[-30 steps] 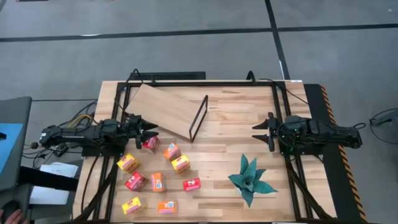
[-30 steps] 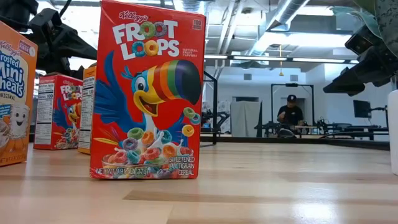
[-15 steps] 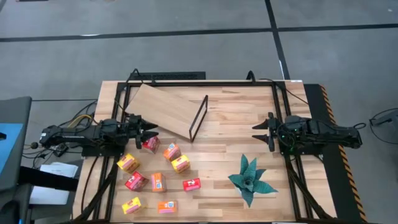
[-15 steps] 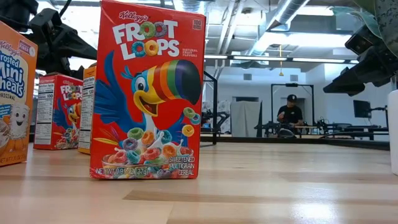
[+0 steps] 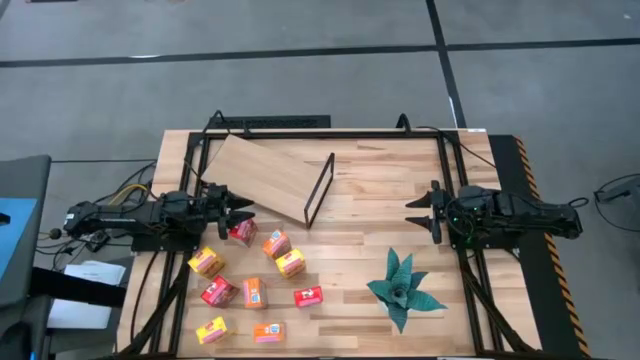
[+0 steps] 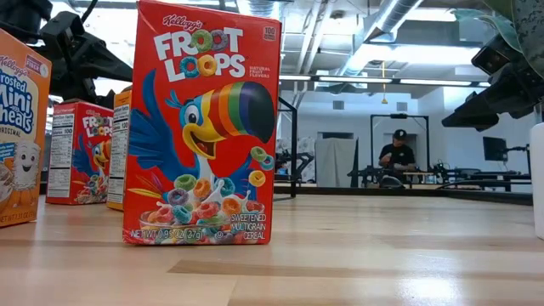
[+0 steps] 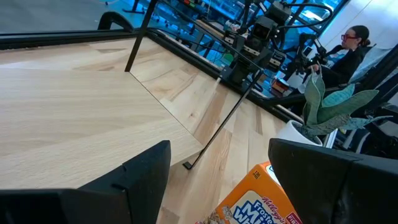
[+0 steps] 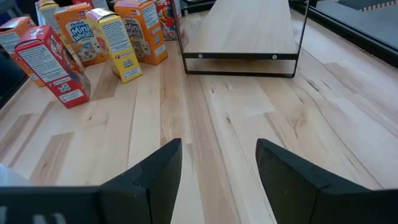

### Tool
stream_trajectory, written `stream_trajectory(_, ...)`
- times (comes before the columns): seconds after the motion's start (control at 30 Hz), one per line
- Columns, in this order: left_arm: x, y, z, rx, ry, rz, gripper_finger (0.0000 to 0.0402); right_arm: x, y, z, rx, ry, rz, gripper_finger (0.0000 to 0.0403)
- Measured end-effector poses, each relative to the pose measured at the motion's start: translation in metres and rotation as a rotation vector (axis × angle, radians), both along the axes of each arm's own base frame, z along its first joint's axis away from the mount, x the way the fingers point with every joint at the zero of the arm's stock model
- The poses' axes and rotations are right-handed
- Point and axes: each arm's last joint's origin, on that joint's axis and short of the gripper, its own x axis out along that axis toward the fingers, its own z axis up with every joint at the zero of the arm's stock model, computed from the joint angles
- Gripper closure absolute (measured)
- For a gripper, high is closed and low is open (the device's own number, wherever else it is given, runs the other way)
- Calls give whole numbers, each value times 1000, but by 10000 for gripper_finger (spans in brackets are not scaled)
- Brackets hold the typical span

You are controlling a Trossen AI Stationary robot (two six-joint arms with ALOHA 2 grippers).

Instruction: Stack cereal on shelf

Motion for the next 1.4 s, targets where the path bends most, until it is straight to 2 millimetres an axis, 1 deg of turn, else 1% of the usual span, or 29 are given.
stream_trajectory(0.73, 0, 0, 0, -10, -2, 1, 141, 0, 0, 0, 0, 0, 0, 171)
stream_trajectory(0.93, 0, 1, 0, -8, -6, 31, 141, 0, 0, 0, -19, 7, 3, 171)
stream_trajectory(1.03, 0, 1, 0, -9, -7, 27, 141, -1, -3, -2, -56, 31, -60, 171)
stream_trajectory(1.27, 0, 1, 1, -115, -32, 32, 141, -1, -4, -1, -62, 25, -91, 171)
stream_trajectory(1.4, 0, 1, 0, -202, -51, 31, 141, -2, -6, -1, -77, 27, -144, 171)
